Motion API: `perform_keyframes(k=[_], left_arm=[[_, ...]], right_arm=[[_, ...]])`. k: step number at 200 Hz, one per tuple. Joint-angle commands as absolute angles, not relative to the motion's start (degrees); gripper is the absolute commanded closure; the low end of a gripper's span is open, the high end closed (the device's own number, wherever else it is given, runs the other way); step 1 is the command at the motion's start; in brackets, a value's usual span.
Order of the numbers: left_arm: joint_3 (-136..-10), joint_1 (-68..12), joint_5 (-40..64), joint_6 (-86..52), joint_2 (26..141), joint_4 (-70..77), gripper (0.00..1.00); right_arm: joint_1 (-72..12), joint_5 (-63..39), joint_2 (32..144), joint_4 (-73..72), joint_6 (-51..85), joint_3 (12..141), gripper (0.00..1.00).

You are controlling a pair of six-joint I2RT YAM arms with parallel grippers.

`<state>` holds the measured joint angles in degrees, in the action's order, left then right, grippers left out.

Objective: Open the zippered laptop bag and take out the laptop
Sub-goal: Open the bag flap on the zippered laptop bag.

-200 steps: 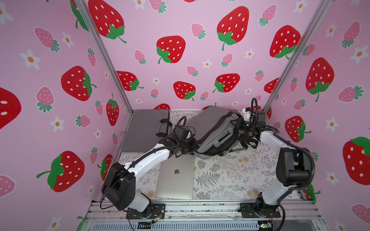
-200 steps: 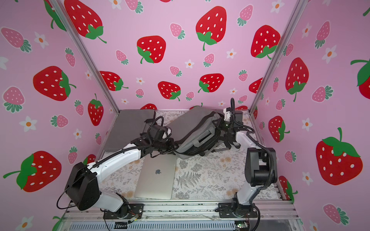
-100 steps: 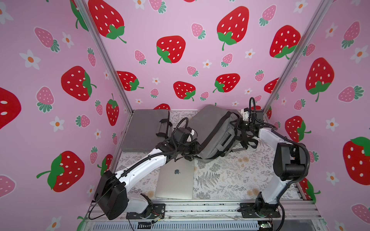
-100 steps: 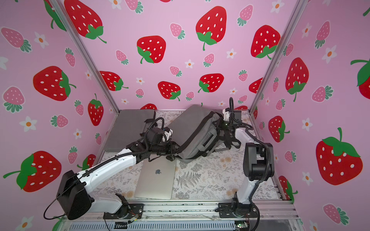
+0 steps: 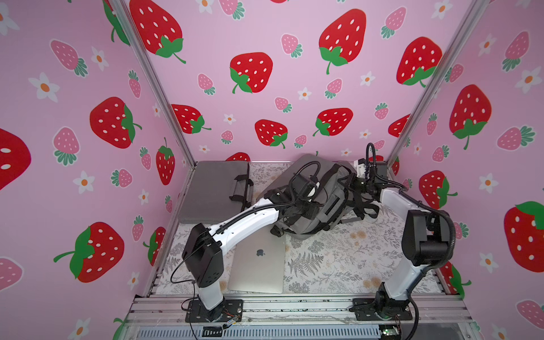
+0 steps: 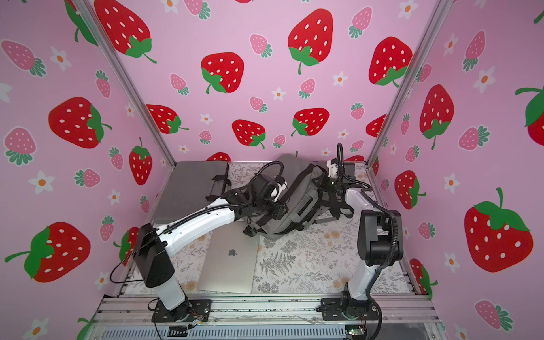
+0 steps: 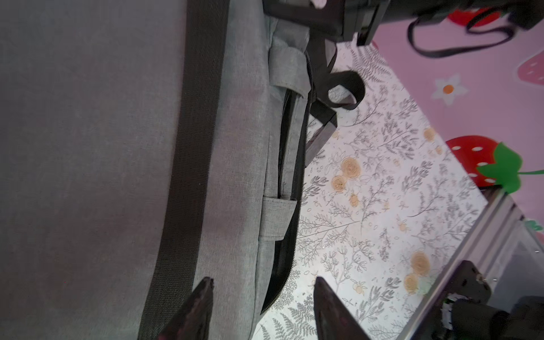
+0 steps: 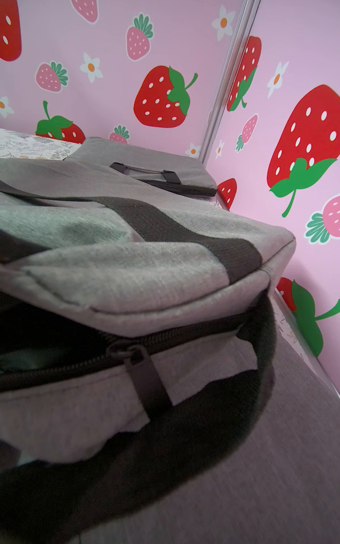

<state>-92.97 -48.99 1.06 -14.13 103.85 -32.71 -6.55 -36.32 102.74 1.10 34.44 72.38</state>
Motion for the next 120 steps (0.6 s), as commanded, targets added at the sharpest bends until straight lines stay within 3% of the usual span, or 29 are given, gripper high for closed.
perform_keyframes(k=[1, 85, 120], left_arm=[[-98.7, -51.8, -5.5, -8.9, 107.8, -39.7, 0.39], [-105.8, -52.5, -13.4, -8.9, 118.2, -46.3, 0.30], [-107.1, -52.5, -11.5, -8.8, 119.6, -46.1, 0.29]], right_arm=[[-7.2, -37.8, 102.1, -1.3, 33.7, 72.7, 0.94], [-7.1, -38.9, 102.4, -2.4, 34.0, 71.7, 0.92], [-7.2, -39.5, 102.9, -3.2, 34.5, 71.5, 0.92]])
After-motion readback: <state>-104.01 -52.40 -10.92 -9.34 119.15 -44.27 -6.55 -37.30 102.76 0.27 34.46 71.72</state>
